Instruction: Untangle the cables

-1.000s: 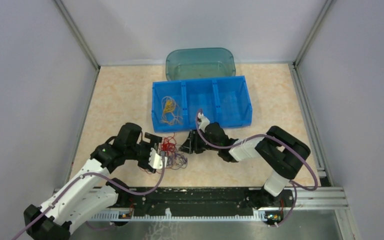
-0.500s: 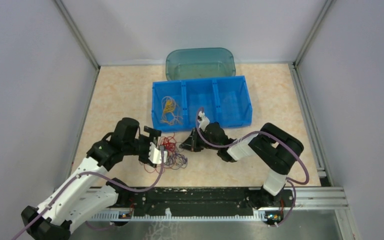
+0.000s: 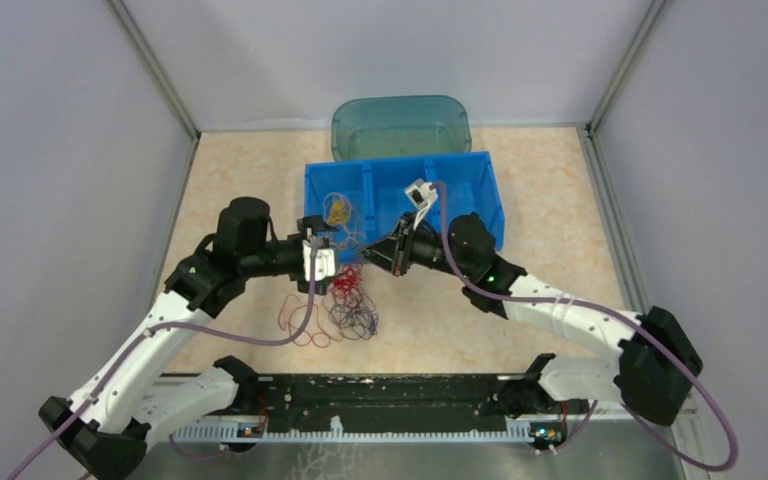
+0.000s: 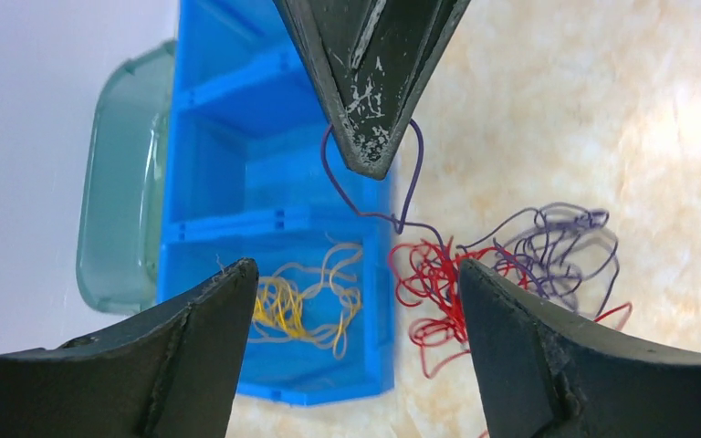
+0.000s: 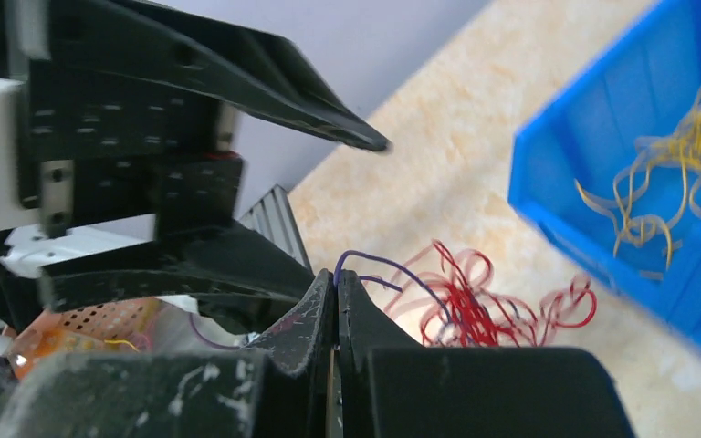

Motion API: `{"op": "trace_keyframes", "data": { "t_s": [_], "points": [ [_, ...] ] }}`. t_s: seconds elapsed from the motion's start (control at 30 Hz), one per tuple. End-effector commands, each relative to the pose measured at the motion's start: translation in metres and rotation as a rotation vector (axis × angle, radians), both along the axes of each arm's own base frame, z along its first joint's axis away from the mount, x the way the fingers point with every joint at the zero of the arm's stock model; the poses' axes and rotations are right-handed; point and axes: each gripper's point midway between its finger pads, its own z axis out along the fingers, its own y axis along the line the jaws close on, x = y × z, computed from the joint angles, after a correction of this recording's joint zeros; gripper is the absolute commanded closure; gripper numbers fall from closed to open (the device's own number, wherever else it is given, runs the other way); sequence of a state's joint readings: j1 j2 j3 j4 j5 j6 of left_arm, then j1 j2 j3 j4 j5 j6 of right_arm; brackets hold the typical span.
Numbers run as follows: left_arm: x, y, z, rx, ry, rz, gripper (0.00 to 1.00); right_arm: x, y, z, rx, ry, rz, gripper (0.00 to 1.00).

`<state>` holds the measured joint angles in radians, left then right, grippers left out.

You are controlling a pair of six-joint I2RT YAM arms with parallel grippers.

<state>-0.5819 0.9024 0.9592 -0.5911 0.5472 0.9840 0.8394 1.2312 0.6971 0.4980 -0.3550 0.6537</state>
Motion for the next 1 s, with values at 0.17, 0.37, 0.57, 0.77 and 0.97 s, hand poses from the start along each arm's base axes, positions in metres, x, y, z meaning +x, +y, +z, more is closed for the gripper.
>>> {"op": "trace_keyframes", "data": {
  "t_s": [0.17, 0.37, 0.57, 0.77, 0.97],
  "points": [
    [-0.028, -0.040, 0.059, -0.229, 0.182, -0.173, 0.19, -0.033, -0.019, 0.101, 0.082, -0.245, 0.109, 1.00],
    [-0.039, -0.049, 0.067, -0.293, 0.287, -0.206, 0.22, -0.049, -0.021, 0.142, 0.170, -0.285, 0.166, 1.00],
    [-0.046, -0.057, 0.065, -0.339, 0.391, -0.231, 0.27, -0.056, -0.017, 0.155, 0.215, -0.286, 0.198, 1.00],
    [-0.048, -0.062, 0.058, -0.359, 0.495, -0.230, 0.56, -0.057, -0.011, 0.156, 0.217, -0.297, 0.196, 1.00],
    [-0.047, -0.063, 0.059, -0.372, 0.501, -0.212, 0.99, -0.057, -0.013, 0.152, 0.214, -0.311, 0.186, 0.82]
  ]
}}
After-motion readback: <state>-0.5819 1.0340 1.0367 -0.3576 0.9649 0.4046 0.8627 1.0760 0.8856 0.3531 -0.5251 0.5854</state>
